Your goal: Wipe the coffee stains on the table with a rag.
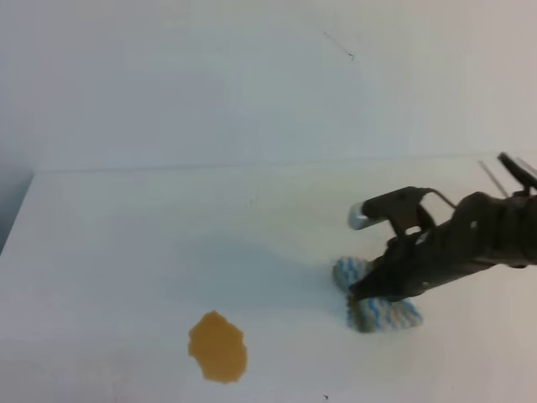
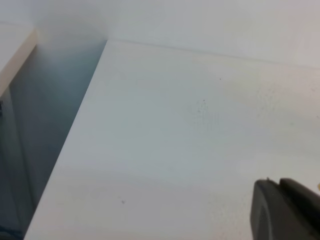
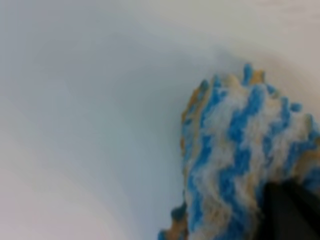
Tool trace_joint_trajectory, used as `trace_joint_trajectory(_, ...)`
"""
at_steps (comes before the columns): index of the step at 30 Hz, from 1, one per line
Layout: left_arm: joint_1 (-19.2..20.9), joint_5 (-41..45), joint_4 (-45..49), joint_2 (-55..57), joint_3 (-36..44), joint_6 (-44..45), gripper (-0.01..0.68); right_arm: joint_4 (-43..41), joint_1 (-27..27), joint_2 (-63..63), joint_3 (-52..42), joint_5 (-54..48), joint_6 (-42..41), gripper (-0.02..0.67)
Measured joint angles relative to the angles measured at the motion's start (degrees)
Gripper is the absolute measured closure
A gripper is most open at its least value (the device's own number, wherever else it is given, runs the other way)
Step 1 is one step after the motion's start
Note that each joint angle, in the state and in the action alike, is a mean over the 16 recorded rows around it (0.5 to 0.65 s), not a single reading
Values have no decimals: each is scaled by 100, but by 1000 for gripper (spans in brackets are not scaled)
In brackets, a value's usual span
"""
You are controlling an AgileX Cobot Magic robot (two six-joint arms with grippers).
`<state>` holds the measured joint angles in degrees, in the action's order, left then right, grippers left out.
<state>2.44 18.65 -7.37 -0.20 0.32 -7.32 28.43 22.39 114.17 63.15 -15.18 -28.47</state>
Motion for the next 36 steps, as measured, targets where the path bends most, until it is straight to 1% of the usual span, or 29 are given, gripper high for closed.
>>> trace_joint_trajectory(4,0,0,0,0,0,2,674,189,608,274,411,138,14,647)
trace_joint_trajectory(9,0,12,0,20,-32,5,674,386,1244,789,1231,34,95,647)
trace_joint_trajectory(17,0,12,0,20,-32,6,674,580,1937,1660,2687,-626,292,646)
trace_joint_trajectory(23,0,12,0,20,-32,3,674,470,2358,1956,3269,-1161,430,646)
trace_joint_trajectory(29,0,12,0,20,-32,1,674,-259,2704,1944,3412,-1714,756,646)
trace_joint_trajectory(32,0,12,0,20,-32,0,674,-939,2821,1844,3365,-1966,1075,646)
trace_joint_trajectory(36,0,12,0,20,-32,0,674,-2079,2907,1625,3195,-2265,1587,646)
